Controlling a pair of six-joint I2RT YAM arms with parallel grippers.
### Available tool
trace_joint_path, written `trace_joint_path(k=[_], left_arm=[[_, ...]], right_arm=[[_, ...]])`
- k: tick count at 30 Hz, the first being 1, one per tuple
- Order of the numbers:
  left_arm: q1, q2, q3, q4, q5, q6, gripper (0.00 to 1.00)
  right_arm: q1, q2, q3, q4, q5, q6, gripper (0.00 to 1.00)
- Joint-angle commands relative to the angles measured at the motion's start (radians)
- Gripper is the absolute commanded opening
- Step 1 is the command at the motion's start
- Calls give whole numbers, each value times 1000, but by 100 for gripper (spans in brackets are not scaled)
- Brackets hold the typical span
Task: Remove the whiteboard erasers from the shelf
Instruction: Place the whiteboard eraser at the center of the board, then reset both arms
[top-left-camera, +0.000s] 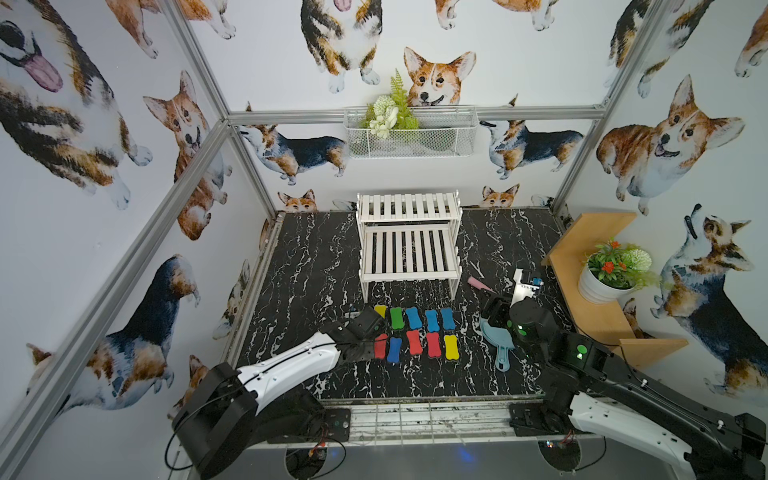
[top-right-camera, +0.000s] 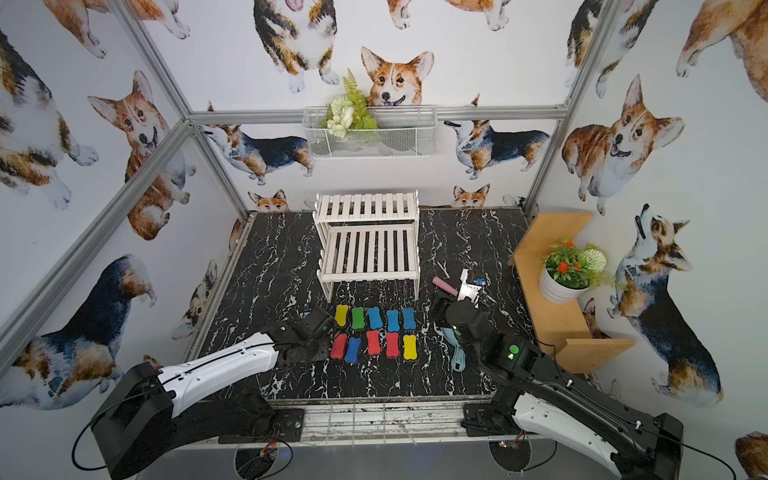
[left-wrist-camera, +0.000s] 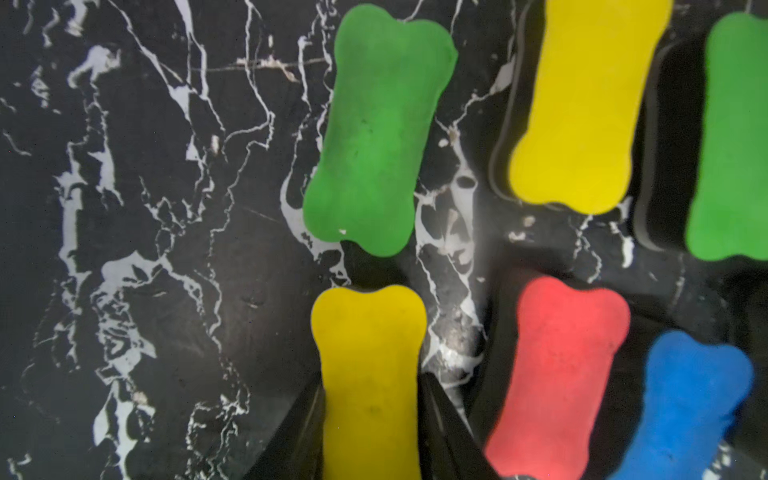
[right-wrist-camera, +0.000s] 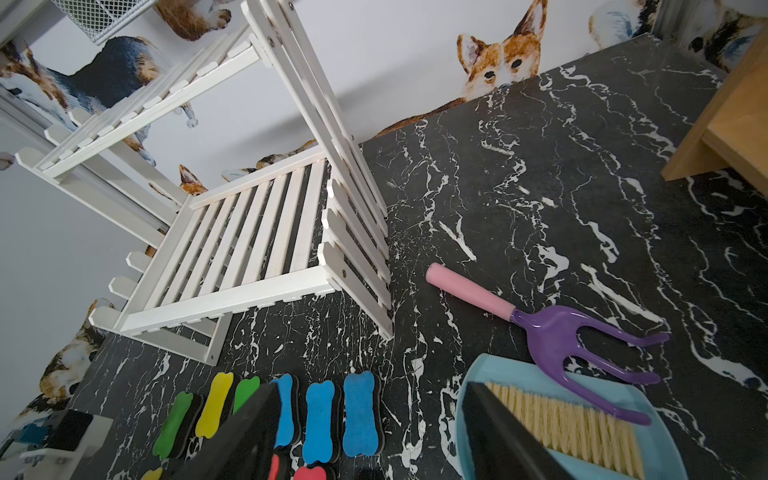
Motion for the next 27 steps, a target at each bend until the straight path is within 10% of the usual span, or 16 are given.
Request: trace_joint_path(k=[1,16,27], left_arm=[[2,22,5,41,15,35,42],[-8,-216,191,-184,-74,-1,99],[476,-136,399,48,-87,350,99]], right_arm=[[0,-4,5,-1,19,-2,75],[-1,5,21,30,2,0,84],[-1,45,33,84,-2,-32,100]])
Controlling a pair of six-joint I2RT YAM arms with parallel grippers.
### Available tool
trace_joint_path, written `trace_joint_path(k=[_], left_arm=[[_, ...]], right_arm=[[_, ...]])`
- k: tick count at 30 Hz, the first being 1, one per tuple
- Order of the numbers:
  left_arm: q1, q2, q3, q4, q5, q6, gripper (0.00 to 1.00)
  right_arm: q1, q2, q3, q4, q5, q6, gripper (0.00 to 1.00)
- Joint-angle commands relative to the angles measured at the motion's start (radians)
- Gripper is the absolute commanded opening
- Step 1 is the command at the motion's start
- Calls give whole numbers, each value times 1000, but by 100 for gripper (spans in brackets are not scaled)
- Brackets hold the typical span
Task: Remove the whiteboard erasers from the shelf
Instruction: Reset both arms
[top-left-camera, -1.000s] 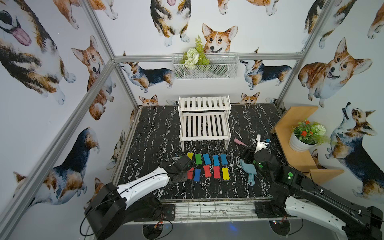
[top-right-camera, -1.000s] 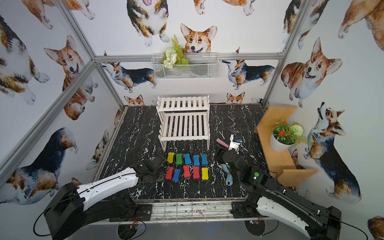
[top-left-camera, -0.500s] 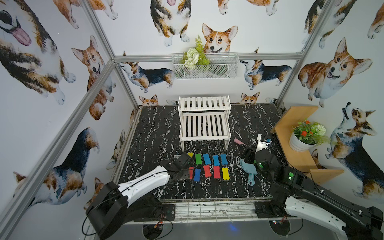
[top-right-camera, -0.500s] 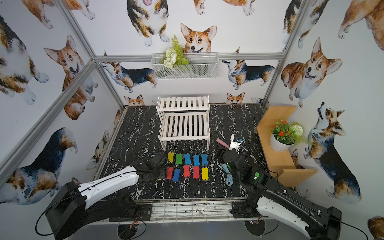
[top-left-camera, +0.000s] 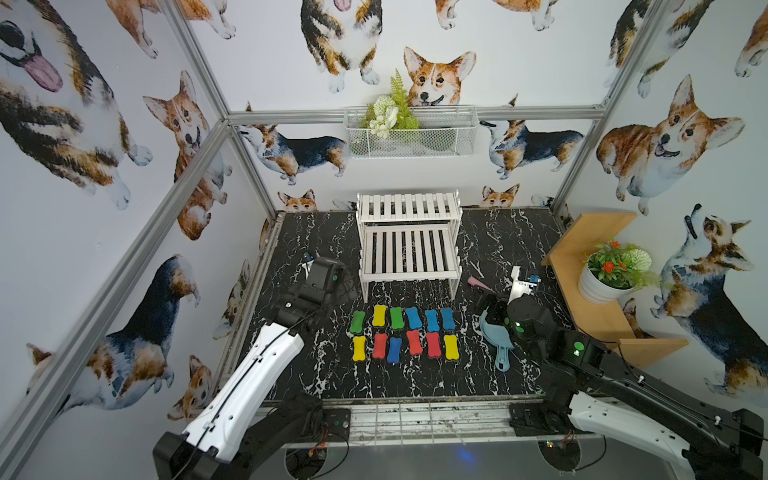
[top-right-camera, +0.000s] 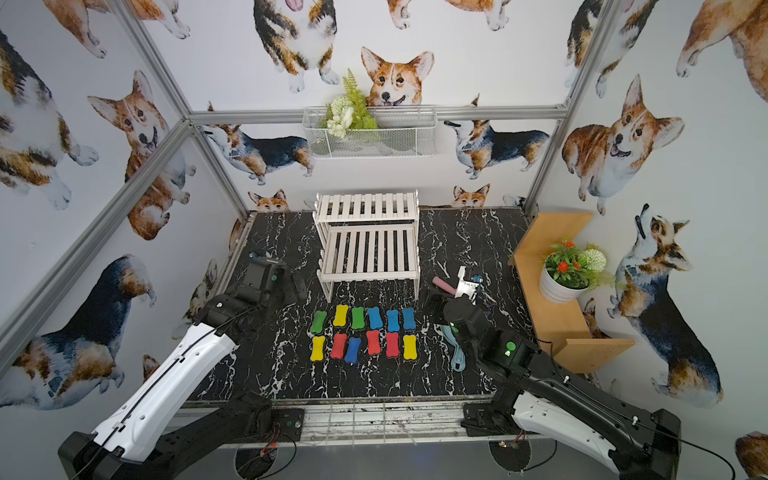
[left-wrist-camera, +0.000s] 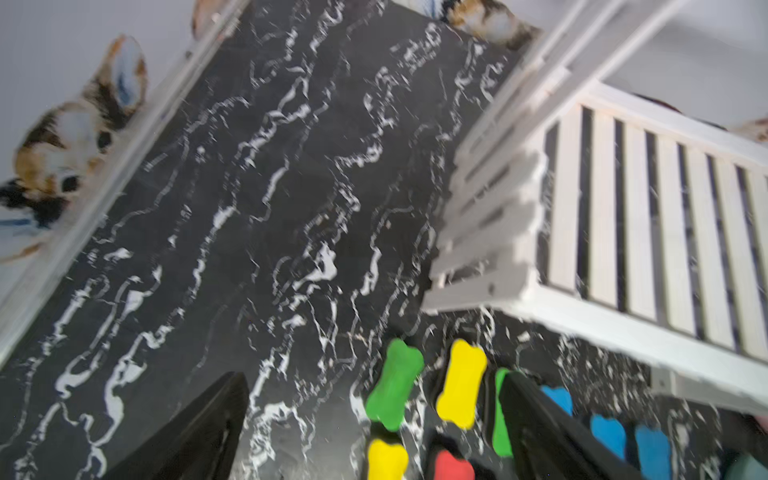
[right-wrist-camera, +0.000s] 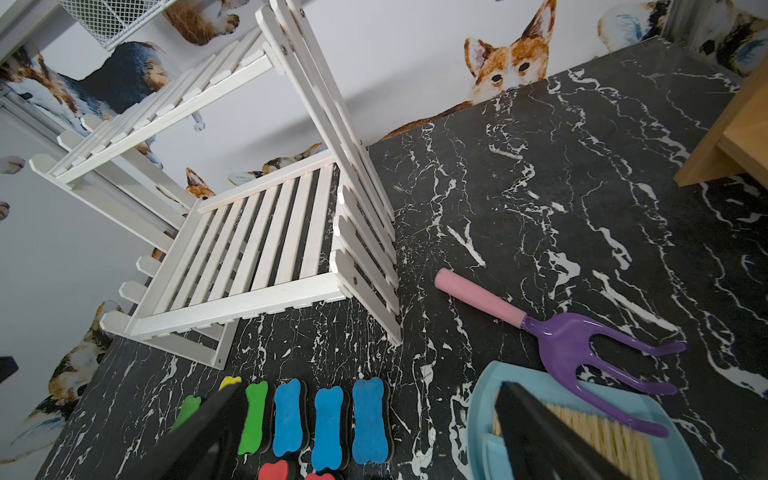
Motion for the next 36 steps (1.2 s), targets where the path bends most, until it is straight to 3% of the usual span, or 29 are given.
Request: trace_joint_path(k=[1,3,9,13,21,29,33,36], left_arm=[[97,44,-35,222,53,181,100],[147,99,-71,328,59,207,100],[176,227,-184,616,-119,305,100],[183,226,-381,982,-195,424,100],[194,350,-577,1524,-148,596,100],[209,482,-685,1840,-80,584,100],[211,500,-665,1812,-20,596,100],[213,500,-677,1835,-18,597,100]], right_arm=[[-1,5,13,63,8,-30,100],[-1,3,19,71,22,-31,100],[-1,-25,4,88,50,-40,100],[-1,-54,-25,102,64,-33,100],[-1,-78,-46,100,84,-20,100],[-1,-56,-49,95,127,-14,100],[-5,1,-38,137,206,-35,100],[-78,70,-18,191,198,-100,100]])
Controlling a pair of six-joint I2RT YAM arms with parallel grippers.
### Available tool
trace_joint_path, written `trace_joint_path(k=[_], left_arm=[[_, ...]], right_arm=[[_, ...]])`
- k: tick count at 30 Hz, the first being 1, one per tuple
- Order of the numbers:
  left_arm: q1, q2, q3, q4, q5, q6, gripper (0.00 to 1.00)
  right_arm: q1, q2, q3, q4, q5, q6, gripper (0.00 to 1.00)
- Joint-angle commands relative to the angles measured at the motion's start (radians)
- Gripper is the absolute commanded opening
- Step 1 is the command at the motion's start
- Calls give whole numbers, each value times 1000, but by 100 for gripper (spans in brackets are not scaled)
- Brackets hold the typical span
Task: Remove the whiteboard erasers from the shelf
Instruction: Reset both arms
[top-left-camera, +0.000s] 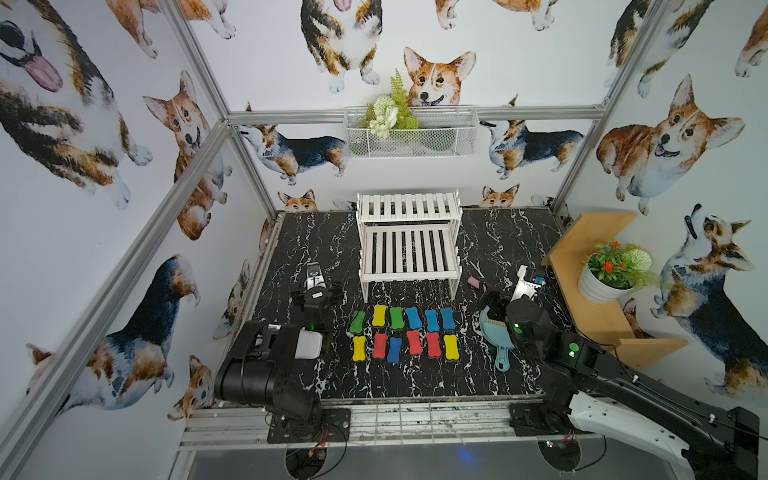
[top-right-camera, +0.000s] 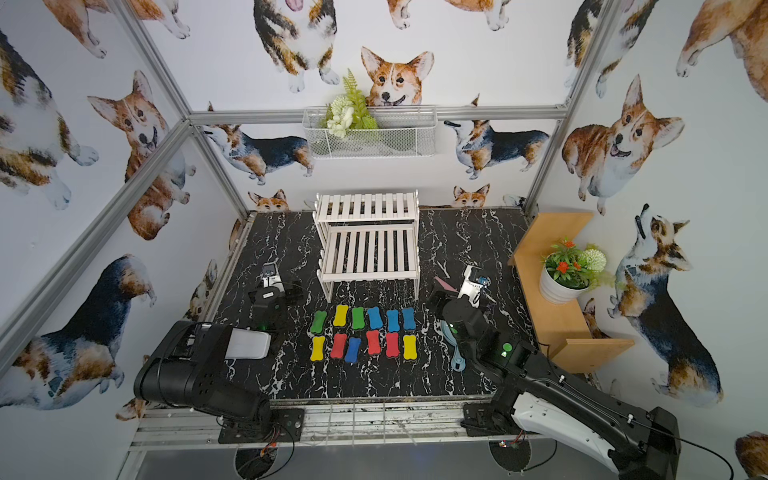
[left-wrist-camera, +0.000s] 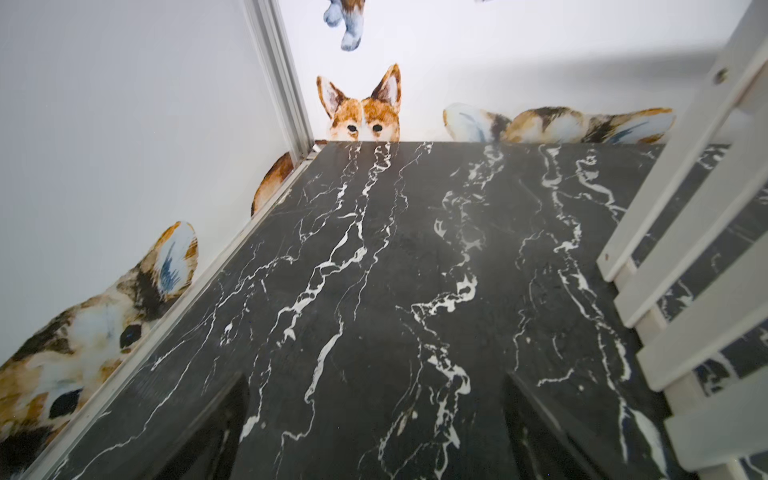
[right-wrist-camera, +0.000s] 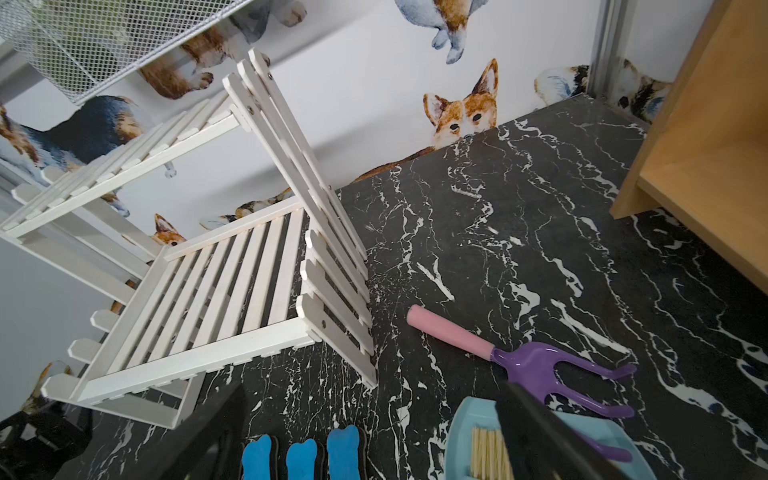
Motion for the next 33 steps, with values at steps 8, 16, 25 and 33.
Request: trace_joint_path(k=[8,16,25,33], left_arm=[[-5,36,-74,227,55,29,100],[-1,47,-53,209,50,30,100],[-2,46,-52,205,50,29,100],[-2,48,-50,202,50,28,100]], right_arm=[[-349,186,-1,342,-110,-313,100],[-601,364,-129,658,-195,-624,100],[-670,498,-368,1199,-331,-726,100],[-702,657,-416,1393,-402,-727,100]])
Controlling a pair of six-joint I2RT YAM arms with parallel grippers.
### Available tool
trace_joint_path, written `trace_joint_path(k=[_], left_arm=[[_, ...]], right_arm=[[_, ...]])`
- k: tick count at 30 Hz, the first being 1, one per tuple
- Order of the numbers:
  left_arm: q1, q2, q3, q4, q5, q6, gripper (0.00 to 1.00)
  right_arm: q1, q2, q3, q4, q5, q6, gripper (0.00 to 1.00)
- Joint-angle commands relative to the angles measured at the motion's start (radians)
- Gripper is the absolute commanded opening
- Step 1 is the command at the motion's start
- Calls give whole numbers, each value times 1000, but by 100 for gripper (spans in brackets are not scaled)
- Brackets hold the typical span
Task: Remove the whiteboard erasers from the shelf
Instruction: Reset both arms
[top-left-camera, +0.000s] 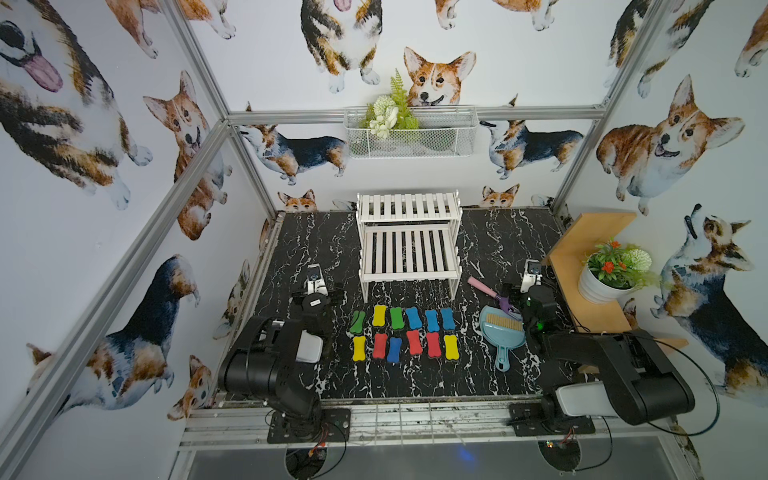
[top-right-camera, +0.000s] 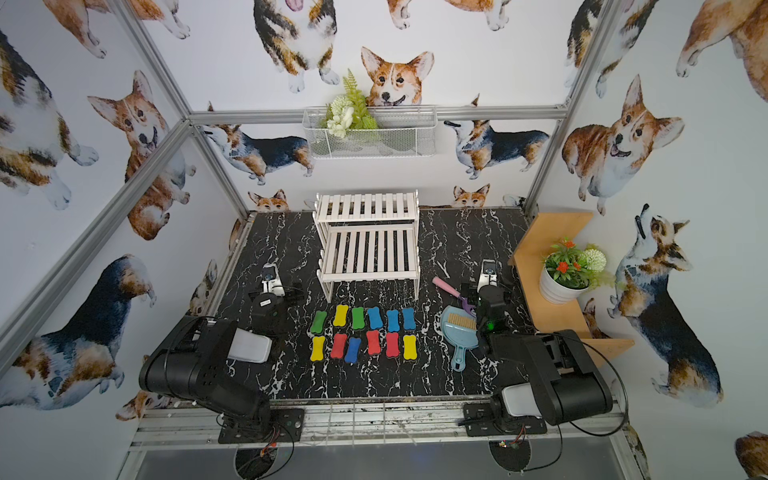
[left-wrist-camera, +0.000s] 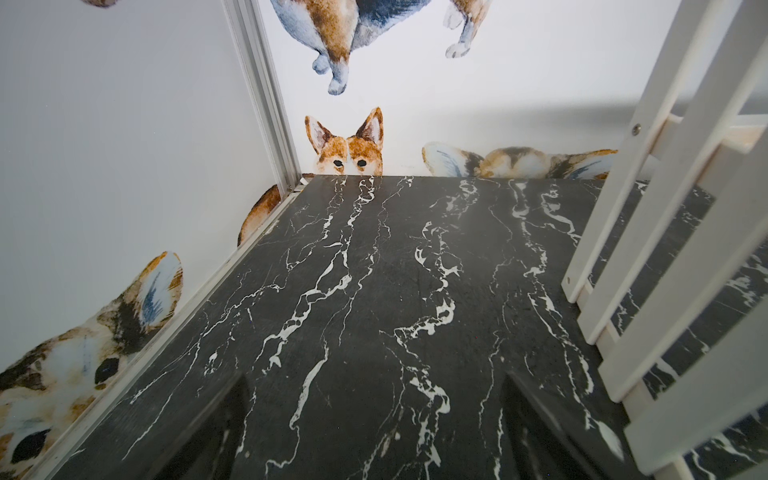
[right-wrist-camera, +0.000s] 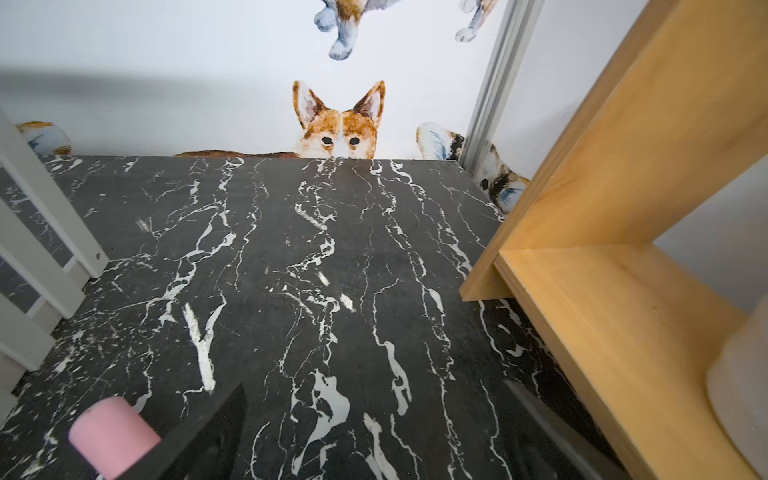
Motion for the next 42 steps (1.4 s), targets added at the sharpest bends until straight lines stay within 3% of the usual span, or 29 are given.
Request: trace_joint_path(k=[1,5,11,13,15,17,20,22,24,27,42], left_arm=[[0,3,7,5,2,3,100],[0,4,10,2,2,3,100],[0,3,9,3,2,3,100],[0,4,11,3,2,3,100],[0,4,11,1,2,3,100],[0,4,11,0,2,0,100],[0,4,11,0,2,0,100],[2,4,14,-7,5,0,100],[4,3,13,-4,5,-1,100],[3,-1,6,3,5,0,100],[4,-3,1,10,7,1,100]], right_arm=[[-20,24,16,78,-46,7,100],[-59,36,55,18,-103,31,100],[-74,17,-2,107,-112,47,100],[-97,12,-49,181,-151,59,100],[-100,76,-132,412,-169,43,100],[-93,29,-94,256,-162,53,100],[-103,64,-115,360,-173,48,100],[-102,28,-93,257,-174,56,100],[-102,58,-115,350,-168,47,100],[-99,30,-101,279,-166,54,100],[-99,41,-104,300,-165,53,100]])
